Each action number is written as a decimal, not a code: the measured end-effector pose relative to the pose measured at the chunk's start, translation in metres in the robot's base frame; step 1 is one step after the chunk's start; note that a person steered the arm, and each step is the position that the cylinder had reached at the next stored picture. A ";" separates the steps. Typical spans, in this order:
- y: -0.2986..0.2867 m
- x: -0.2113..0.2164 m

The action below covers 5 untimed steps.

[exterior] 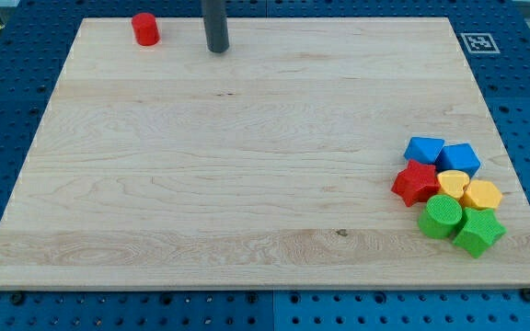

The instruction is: Place your hand in the center right

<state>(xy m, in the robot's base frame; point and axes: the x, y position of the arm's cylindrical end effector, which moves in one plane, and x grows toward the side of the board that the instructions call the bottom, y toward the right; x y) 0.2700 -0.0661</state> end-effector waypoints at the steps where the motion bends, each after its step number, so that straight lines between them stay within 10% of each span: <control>1: 0.042 0.007; 5: 0.148 0.020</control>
<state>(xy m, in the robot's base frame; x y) 0.2898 0.0818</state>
